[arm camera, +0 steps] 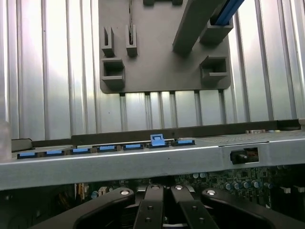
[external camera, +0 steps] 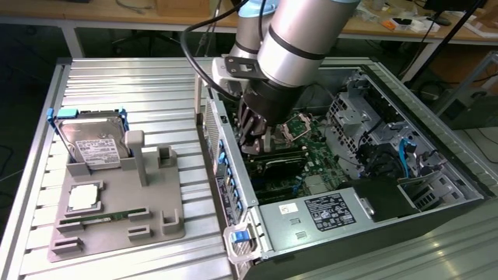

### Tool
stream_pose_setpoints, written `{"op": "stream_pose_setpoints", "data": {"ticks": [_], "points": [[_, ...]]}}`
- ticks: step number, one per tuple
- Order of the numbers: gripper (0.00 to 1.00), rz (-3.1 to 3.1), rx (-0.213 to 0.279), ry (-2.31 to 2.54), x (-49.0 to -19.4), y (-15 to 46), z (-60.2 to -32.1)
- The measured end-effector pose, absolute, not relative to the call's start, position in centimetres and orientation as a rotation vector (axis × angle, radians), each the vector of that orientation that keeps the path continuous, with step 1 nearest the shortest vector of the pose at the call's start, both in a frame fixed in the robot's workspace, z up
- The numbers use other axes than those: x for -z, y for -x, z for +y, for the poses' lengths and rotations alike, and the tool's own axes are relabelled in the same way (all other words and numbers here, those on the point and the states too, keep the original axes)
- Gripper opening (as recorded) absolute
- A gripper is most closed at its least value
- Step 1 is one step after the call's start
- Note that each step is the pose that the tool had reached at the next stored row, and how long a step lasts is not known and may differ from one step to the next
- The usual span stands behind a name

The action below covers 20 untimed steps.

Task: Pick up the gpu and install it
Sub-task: 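Press down on the gpu until it lock into place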

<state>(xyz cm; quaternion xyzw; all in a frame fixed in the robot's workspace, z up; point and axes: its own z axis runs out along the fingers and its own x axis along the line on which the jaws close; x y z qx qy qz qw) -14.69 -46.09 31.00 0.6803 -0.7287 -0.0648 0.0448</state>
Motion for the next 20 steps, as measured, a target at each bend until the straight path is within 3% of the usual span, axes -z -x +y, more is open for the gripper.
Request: {"op": "stream_pose_setpoints", "data": {"ticks": [11,20], "points": [[0.11,-2.226,0.199,-2.078,-30.3,14.7,-46.2],[0.11,-2.223,0.215,-2.075,-31.4,14.1,-46.2]]}}
